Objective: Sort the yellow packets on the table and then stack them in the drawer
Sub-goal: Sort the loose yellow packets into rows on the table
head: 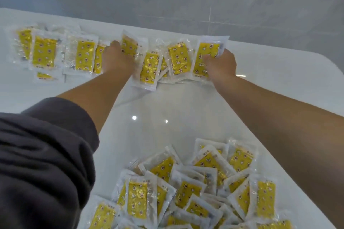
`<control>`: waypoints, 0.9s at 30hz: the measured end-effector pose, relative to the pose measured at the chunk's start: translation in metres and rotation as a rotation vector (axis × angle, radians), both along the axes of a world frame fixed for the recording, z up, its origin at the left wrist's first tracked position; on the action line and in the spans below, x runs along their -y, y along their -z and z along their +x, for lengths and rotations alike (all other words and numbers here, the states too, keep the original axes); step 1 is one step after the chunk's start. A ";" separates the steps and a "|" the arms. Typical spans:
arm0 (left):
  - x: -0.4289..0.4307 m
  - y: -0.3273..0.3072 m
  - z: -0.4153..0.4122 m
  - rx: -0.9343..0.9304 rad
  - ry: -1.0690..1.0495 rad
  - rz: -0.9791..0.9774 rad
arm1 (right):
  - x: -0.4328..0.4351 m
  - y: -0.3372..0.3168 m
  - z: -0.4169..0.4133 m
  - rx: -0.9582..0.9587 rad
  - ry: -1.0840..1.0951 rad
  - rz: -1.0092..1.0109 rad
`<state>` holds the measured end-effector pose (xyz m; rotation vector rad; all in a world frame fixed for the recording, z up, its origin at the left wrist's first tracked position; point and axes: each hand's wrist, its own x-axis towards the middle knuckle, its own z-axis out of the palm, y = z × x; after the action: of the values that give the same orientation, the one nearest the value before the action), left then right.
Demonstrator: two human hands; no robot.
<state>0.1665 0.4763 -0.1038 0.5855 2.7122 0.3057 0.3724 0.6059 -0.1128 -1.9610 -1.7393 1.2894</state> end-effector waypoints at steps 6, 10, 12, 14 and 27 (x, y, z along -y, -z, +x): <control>0.006 -0.003 -0.004 0.053 -0.140 -0.039 | -0.008 0.002 0.025 0.178 -0.108 0.050; 0.026 -0.012 0.035 0.088 -0.080 0.096 | 0.016 -0.004 0.035 0.239 -0.247 0.148; 0.050 -0.016 0.064 0.152 -0.028 0.173 | 0.037 -0.011 0.044 0.245 -0.322 0.192; 0.083 -0.017 0.096 0.245 -0.020 0.198 | 0.066 -0.016 0.055 0.224 -0.416 0.198; 0.317 -0.020 0.188 0.326 -0.232 -0.071 | 0.281 -0.033 0.098 0.200 -1.118 0.058</control>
<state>0.3542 0.1594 -0.0833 0.1803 2.4605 0.3299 0.4704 0.3247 -0.0794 -1.0217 -3.1081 1.2384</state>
